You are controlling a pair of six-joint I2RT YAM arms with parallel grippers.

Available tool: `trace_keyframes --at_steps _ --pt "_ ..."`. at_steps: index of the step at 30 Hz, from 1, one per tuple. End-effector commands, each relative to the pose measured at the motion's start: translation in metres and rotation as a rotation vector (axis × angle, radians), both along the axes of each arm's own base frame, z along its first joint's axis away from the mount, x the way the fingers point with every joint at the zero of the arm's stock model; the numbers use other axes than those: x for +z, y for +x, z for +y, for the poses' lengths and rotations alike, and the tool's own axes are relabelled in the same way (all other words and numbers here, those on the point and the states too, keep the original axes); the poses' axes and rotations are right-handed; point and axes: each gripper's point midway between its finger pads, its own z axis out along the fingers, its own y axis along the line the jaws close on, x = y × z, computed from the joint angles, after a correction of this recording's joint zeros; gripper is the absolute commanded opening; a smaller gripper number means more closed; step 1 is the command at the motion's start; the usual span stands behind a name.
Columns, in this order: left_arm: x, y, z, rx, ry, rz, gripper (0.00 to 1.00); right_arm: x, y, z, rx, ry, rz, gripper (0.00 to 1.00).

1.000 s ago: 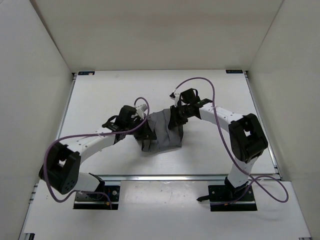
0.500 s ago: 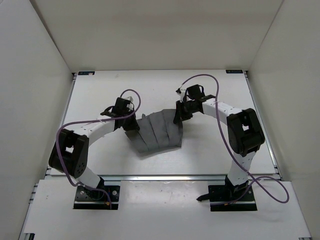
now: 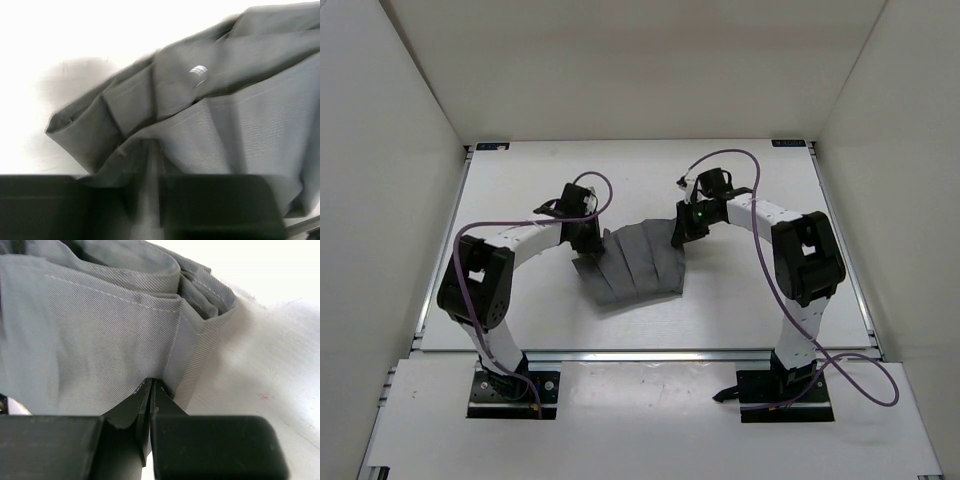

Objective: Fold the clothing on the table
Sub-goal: Fold the skirt

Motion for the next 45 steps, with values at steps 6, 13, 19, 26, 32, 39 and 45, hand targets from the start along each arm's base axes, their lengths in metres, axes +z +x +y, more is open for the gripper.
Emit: trace_keyframes --at_steps 6,13,19,26,32,39,45 --pt "0.113 0.025 0.009 -0.044 -0.047 -0.275 0.94 0.128 0.037 0.007 -0.017 0.113 -0.279 0.45" --pt "0.125 -0.026 0.019 -0.096 0.005 -0.332 0.99 0.128 0.0 -0.002 -0.058 -0.028 -0.375 0.99" --pt "0.095 -0.068 0.048 -0.057 0.062 -0.266 0.98 0.088 -0.028 -0.04 -0.2 -0.116 -0.253 0.99" --pt "0.085 -0.075 0.079 -0.011 0.17 -0.199 0.99 0.086 -0.021 -0.09 -0.364 -0.183 -0.198 1.0" --pt "0.088 -0.072 0.084 -0.008 0.205 -0.204 0.98 0.096 -0.016 -0.092 -0.378 -0.198 -0.254 1.0" --pt "0.082 -0.073 0.079 -0.02 0.186 -0.191 0.98 0.089 -0.01 -0.086 -0.323 -0.209 -0.159 0.99" --pt "0.072 -0.074 0.082 -0.018 0.204 -0.163 0.98 0.087 -0.006 -0.09 -0.383 -0.229 -0.174 1.0"
